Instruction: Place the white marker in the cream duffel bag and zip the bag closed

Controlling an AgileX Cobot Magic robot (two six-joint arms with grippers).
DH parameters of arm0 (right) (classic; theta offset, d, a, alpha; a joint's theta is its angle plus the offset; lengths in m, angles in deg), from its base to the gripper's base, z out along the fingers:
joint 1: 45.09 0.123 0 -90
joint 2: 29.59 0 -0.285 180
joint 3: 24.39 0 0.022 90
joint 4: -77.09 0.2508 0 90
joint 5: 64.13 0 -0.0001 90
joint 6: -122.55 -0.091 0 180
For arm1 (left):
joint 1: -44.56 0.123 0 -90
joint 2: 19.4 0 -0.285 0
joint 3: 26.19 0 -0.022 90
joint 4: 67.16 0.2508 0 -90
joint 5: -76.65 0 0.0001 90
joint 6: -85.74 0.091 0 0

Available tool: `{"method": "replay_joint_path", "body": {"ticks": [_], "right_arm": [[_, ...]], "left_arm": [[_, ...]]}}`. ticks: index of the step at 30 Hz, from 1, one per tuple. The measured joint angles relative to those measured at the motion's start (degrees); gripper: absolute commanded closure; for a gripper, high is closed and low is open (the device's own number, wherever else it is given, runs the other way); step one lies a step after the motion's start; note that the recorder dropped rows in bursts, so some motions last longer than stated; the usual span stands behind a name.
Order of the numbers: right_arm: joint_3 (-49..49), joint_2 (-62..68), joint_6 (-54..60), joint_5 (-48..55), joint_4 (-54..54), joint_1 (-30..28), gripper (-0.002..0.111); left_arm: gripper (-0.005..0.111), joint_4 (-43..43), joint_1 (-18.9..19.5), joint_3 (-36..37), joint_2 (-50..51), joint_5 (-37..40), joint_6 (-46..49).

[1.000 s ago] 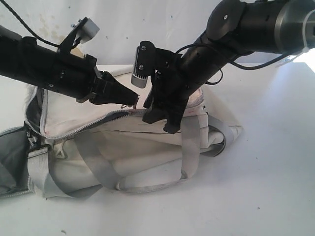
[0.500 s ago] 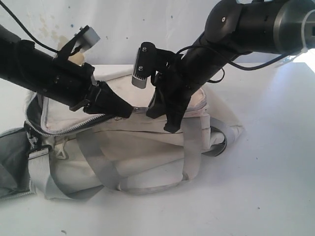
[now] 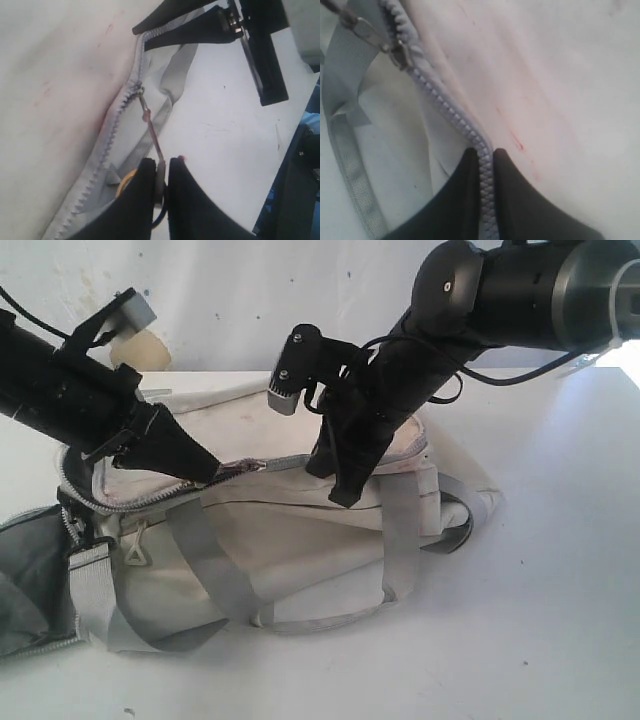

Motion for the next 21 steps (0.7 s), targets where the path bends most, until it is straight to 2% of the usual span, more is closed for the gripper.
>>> {"method": "replay_joint_path", "body": {"ticks": [8,21], "right_arm": [[0.0,0.0,-2.9,-2.0,-0.8,0.5,0.108],[-0.1,0.0,-9.3,-4.3,-5.3,0.2,0.108]], "left_arm": [[0.107,4.6,0.0,-0.1,-0.1,1.7,-5.4],[0.107,8.3,0.4,-0.1,-0.5,3.6,-7.9]]}}
